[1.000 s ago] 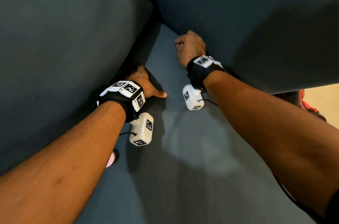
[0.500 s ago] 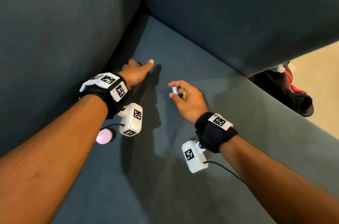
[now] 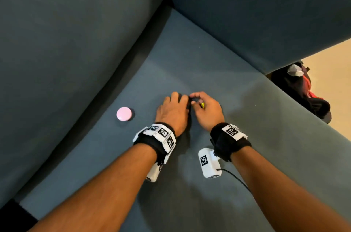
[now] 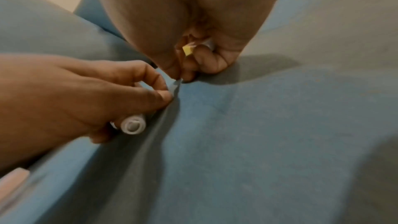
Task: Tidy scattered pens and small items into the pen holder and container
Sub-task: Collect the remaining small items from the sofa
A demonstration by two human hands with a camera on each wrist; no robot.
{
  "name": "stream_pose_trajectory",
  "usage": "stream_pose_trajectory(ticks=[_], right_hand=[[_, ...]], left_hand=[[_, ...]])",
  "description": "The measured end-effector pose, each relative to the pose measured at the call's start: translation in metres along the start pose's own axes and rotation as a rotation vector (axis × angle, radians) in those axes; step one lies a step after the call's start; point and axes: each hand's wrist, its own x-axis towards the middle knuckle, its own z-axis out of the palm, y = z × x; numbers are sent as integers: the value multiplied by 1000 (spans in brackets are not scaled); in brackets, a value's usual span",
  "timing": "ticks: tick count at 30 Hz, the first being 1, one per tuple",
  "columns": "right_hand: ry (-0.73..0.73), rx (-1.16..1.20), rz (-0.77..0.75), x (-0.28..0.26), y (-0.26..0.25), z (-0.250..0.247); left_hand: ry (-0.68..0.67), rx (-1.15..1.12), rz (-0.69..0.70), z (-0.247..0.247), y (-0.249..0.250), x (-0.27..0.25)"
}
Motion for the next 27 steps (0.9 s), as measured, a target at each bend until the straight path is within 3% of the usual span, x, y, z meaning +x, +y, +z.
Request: stream_pose_trajectory(ticks=[2,4,7,10,14,17,21,23,27], right_hand=[[-19,-95,-93,-9,6,-1],[-34,-154,-131,-13,8,0],[-42,-147,-83,-11,7,0],[-91,-82,45,1,-4,-1],[-168,-25,14,18,-33,14],[-376,-126,-143,9,-69,41],[-552,-264,-336,-28,-120,85],[-558,-374,-337,-52,-131,111],[-472,-456,-299,-105,-128,125]], left_hand=[[92,39,38,10,1,-17],[96,58,82,18,0,-36],[91,59,129,26,-4,-62],[94,-34,69,23,-11,-68],[78,-245,24,14,-24,-77],[143,-521,-128,11,-46,-113],[236,-948,-420,26,-78,-208],[286,-1092,-557,37,-87,-260],[371,-1168,-734,65,-91,-351]])
